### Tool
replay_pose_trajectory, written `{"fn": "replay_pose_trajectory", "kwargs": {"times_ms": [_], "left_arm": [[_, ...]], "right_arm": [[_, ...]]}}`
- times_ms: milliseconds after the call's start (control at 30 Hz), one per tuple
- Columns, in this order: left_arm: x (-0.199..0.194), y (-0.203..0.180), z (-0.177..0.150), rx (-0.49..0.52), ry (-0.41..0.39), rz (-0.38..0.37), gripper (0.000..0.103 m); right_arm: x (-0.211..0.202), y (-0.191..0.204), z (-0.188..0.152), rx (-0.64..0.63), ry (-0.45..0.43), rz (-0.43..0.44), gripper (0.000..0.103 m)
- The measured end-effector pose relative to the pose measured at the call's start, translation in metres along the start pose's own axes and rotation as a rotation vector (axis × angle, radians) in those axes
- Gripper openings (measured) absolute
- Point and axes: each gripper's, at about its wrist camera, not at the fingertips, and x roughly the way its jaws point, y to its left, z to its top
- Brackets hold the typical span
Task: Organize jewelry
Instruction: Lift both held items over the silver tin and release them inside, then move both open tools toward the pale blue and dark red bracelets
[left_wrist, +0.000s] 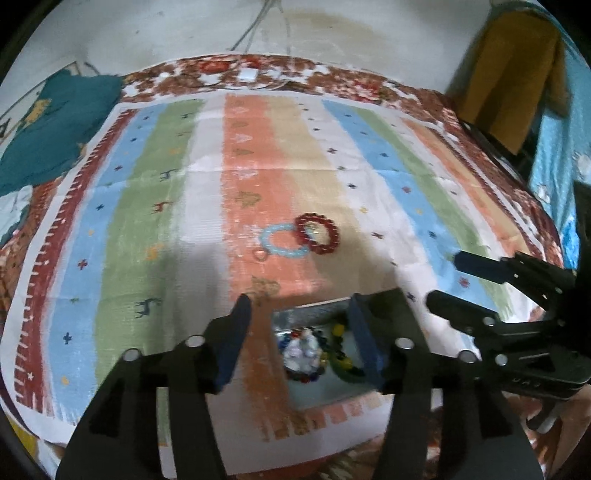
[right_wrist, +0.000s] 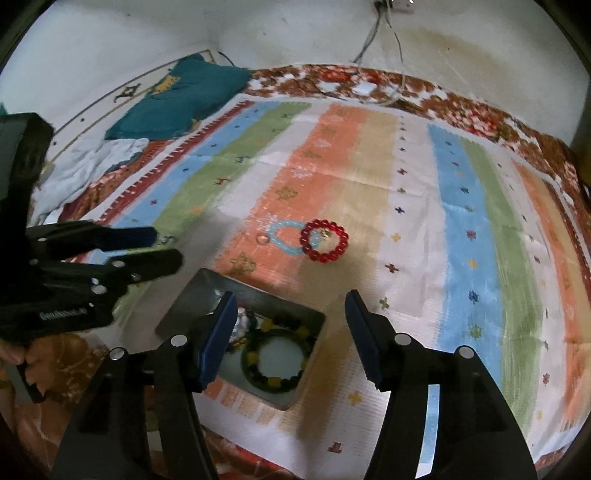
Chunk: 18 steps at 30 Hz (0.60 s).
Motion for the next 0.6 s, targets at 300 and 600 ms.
{"fn": "replay_pose_trajectory", "kwargs": {"times_ms": [300, 600], "left_arm": [[0.011, 0.021, 0.012, -0.041, -0.020, 0.077, 0.094], [0.031, 0.038, 0.027, -0.079, 0.003, 0.099, 0.097]], "right_arm": [[0.016, -0.018, 0.012, 0.044, 0.023, -0.018, 0.075], [0.038, -0.038, 0.027, 0.098, 0.052, -0.036, 0.085]]}}
